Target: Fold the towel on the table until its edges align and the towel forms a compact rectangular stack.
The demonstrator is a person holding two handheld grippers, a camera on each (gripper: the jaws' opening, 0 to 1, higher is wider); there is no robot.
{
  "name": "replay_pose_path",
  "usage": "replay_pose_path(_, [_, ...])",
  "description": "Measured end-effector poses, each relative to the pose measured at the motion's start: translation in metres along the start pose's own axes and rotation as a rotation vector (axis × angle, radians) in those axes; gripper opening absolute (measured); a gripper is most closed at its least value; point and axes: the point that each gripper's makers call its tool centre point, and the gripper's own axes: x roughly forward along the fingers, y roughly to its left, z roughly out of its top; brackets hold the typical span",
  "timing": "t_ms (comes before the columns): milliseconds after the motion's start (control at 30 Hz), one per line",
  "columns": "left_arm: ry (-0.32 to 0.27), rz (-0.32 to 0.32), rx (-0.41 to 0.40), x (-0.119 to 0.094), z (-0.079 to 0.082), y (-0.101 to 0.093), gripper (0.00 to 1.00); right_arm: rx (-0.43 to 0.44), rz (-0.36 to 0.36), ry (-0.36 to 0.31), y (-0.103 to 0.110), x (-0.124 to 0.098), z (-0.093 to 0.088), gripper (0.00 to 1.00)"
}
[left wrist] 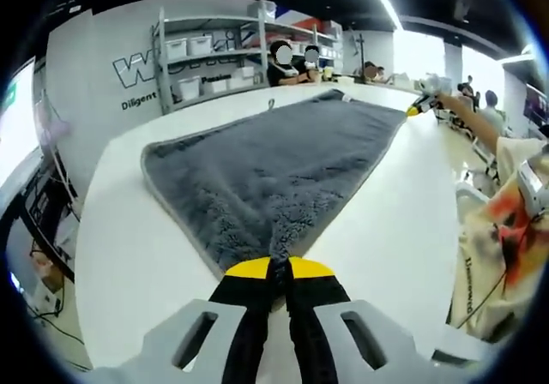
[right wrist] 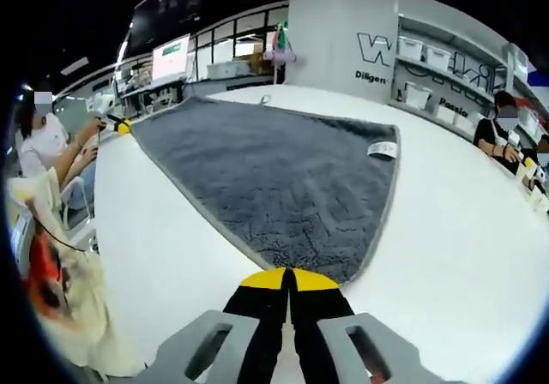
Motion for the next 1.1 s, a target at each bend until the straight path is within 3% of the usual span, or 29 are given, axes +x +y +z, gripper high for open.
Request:
replay_pose_path(133, [0.008, -0.023, 0.005, -0.005, -0.004, -0.005, 0.05, -0.007, 0.016, 0.020, 0.008, -0.006, -0.005, 0.00])
replay_pose_path(333, [0.038, -0.028, 0.029, -0.013, -0.009, -0.013, 0.05, -0.048, -0.024, 0.080, 0.000, -0.018, -0.019, 0.00])
replay_pose_path(467, [0.033, -0.013, 0.037, -0.011, -0.008, -0.008, 0.09, -0.062, -0.013, 0.062, 0.004, -0.017, -0.020, 0.00])
replay_pose_path(633, [0.028, 0.015, 0.016, -0.010, -0.006, -0.001, 0.21, -0.075, -0.022, 0.029, 0.004, -0.014, -0.016, 0.00])
replay_pose_path(700, [-0.010, 0.035, -0.012, -0.013, 0.000, 0.002, 0.29, -0.061, -0.021, -0.008, 0.006, -0.017, -0.010, 0.00])
replay_pose_path(833, [-0.070, 0.068, -0.052, -0.019, 0.009, 0.007, 0.43, -0.026, -0.041, -0.059, 0.003, -0.022, -0.001, 0.18])
replay_pose_path(967, [-0.173, 0.109, -0.132, -0.027, 0.024, 0.010, 0.57, 0.069, -0.099, -0.125, -0.006, -0.028, 0.009, 0.22])
replay_pose_path(1100, [-0.245, 0.133, -0.190, -0.033, 0.030, 0.005, 0.66, 0.182, -0.096, -0.159, -0.006, -0.027, 0.011, 0.27])
